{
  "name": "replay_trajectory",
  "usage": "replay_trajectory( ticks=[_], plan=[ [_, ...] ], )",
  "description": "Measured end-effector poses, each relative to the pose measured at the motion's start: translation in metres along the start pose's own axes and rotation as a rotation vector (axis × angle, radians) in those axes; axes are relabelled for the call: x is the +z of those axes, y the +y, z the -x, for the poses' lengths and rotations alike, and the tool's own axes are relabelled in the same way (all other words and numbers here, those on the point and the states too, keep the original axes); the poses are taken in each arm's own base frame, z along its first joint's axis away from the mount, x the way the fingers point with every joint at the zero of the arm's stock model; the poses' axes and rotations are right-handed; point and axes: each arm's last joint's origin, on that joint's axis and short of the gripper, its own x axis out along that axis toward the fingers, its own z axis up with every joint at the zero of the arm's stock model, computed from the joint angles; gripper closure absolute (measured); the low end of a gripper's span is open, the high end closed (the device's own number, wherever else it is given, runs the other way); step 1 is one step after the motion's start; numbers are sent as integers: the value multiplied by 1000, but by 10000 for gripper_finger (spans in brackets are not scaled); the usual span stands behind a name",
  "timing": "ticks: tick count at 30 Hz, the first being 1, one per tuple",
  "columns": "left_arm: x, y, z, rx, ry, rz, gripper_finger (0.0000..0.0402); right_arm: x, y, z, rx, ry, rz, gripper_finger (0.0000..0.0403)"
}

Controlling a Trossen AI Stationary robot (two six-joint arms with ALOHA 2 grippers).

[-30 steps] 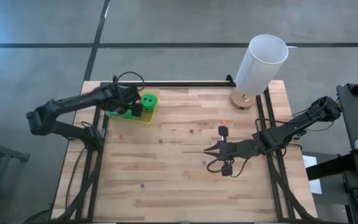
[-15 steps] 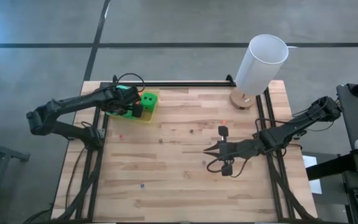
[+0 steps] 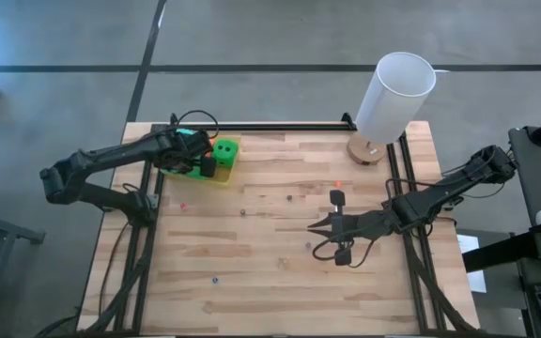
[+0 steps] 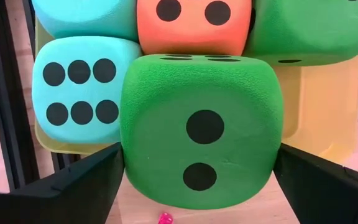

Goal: Pick & Place Dice
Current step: Put the green large die into the yellow container

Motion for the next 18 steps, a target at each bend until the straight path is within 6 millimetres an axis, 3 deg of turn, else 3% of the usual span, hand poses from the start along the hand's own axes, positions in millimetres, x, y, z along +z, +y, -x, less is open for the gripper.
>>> replay_trajectory(
  ticks=[18],
  plan=[
    [5, -1, 12, -12, -10, -1, 2, 0, 0, 0, 0, 0, 0, 374]
  ],
)
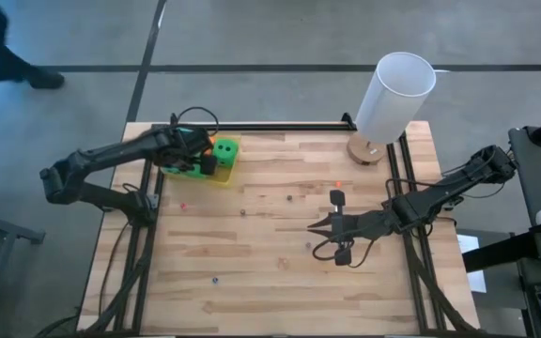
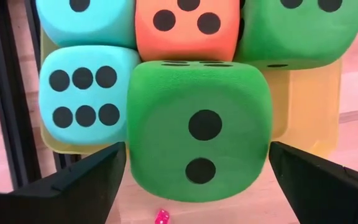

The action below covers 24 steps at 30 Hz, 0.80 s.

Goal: Pick & Place Dice
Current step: Put the green large die into the yellow container

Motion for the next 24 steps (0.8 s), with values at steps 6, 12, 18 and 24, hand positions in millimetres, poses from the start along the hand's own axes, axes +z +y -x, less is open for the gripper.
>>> replay_trajectory(
  ticks=[6, 12, 18, 24],
  plan=[
    [4, 0, 10, 4, -15, 1, 2, 0, 0, 0, 0, 0, 0, 374],
    [8, -1, 17, -4, -57, 7, 2, 0, 0, 0, 0, 0, 0, 374],
    [10, -8, 17, -69, -75, -41, 2, 0, 0, 0, 0, 0, 0, 374],
    [10, -12, 15, -100, -86, -82, 2, 0, 0, 0, 0, 0, 0, 374]
  ],
)
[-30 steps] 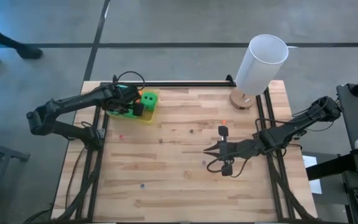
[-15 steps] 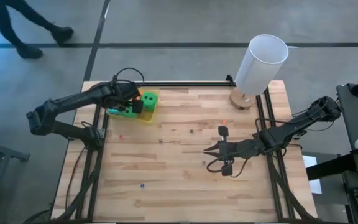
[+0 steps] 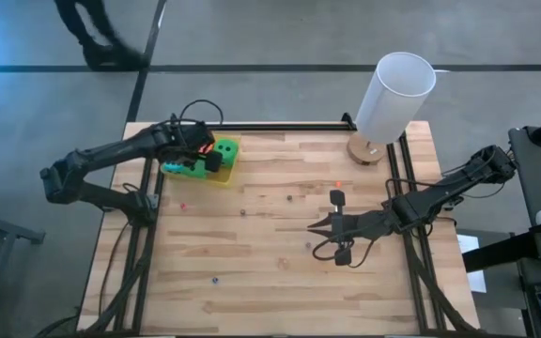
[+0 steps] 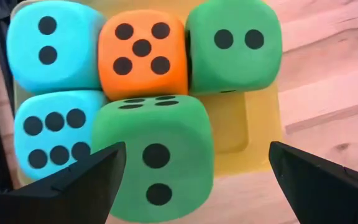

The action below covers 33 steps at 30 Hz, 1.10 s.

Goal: Pick & Place Dice
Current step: Put the green large die into the yellow container

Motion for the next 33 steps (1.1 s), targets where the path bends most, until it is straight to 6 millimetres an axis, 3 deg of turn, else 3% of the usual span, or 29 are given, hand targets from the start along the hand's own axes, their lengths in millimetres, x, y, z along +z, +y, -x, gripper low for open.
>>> replay_trajectory(
  ticks=[25, 33],
  plan=[
    [-20, 4, -41, 22, 0, -5, 2, 0, 0, 0, 0, 0, 0, 374],
    [-12, 0, -30, -33, 1, -11, 2, 0, 0, 0, 0, 0, 0, 374]
  ],
)
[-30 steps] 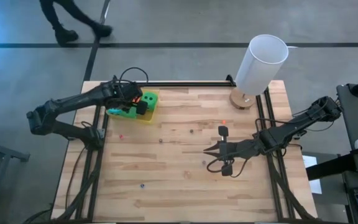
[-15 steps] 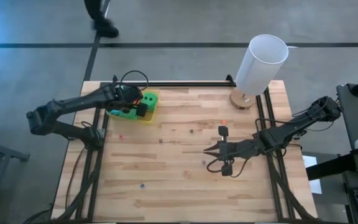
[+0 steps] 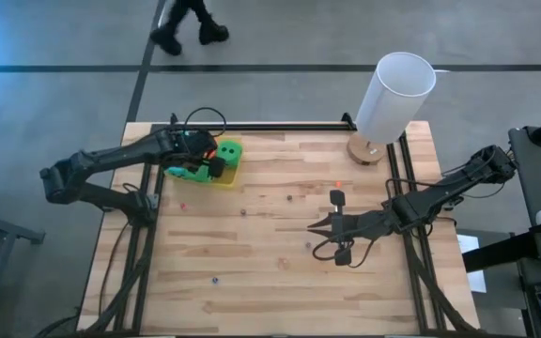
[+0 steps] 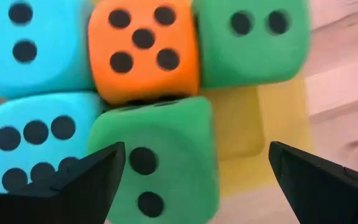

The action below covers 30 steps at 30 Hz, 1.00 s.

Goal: Pick & Place Dice
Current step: Put the green large die into the yellow container

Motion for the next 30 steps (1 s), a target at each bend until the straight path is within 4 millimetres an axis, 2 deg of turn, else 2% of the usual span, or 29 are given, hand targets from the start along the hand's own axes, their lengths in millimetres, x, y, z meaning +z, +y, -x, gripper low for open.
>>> replay_trajectory(
  ticks=[7, 16, 30],
  plan=[
    [4, -6, 9, -28, -29, -12, 3, 0, 0, 0, 0, 0, 0, 374],
    [-1, -12, 7, -101, 18, -50, 2, 0, 0, 0, 0, 0, 0, 374],
    [-7, -16, 5, -106, 12, -77, 3, 0, 0, 0, 0, 0, 0, 374]
  ],
)
